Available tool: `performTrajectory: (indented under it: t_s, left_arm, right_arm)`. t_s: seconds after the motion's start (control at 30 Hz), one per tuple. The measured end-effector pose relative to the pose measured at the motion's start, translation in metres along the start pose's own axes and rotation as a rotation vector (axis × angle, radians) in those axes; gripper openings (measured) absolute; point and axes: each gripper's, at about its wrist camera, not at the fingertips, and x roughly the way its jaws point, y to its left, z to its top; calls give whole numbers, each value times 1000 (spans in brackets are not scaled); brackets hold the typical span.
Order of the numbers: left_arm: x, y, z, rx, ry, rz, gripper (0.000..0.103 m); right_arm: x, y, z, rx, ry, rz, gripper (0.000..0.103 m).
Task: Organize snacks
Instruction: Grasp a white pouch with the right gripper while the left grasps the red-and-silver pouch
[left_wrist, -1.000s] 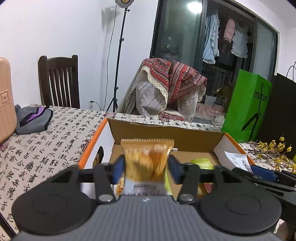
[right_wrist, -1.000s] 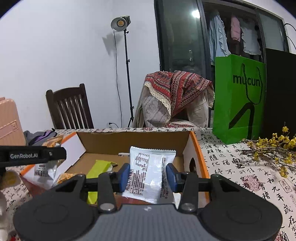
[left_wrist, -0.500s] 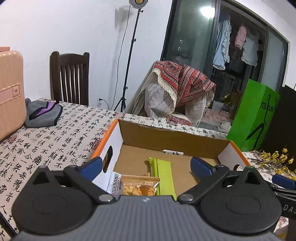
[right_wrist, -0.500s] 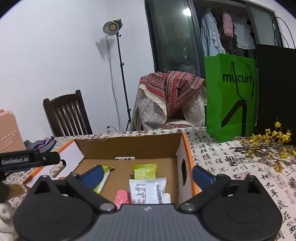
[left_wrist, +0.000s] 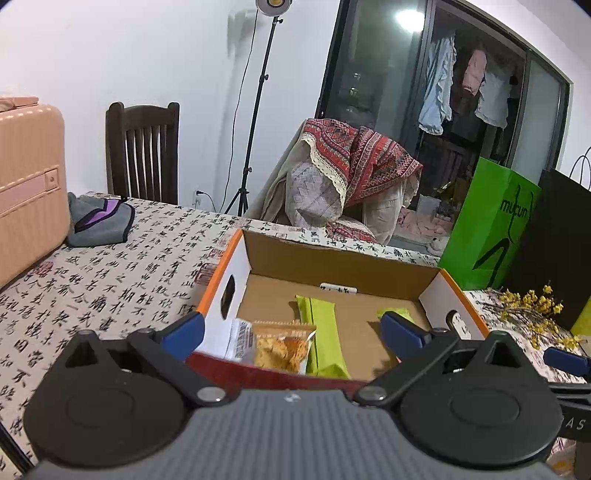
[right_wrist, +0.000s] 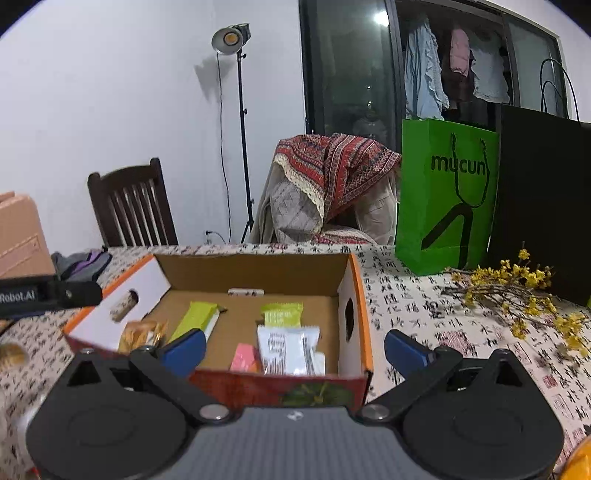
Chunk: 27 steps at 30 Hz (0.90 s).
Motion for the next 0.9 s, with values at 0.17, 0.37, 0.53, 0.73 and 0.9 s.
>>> performTrajectory:
  t_s: [0.17, 0.37, 0.53, 0.73, 0.9]
  left_arm:
    - [-16, 5, -11, 19, 8, 1, 103]
    - [-35, 14, -28, 28, 17, 3, 103]
    - [-50, 20, -43, 37, 24, 7, 103]
    - [-65, 31, -63, 38, 37, 27, 103]
    - [-73, 36, -76, 37, 50, 35, 103]
  right_arm:
    - [-14, 7, -16, -25, 34, 11, 103]
    - [-28, 13, -37, -28, 76, 37, 103]
    - [-37, 18, -58, -36, 127, 39, 103]
    - [-41, 23, -87, -48, 201, 4, 102]
    - [-37, 23, -107, 6, 250, 13, 101]
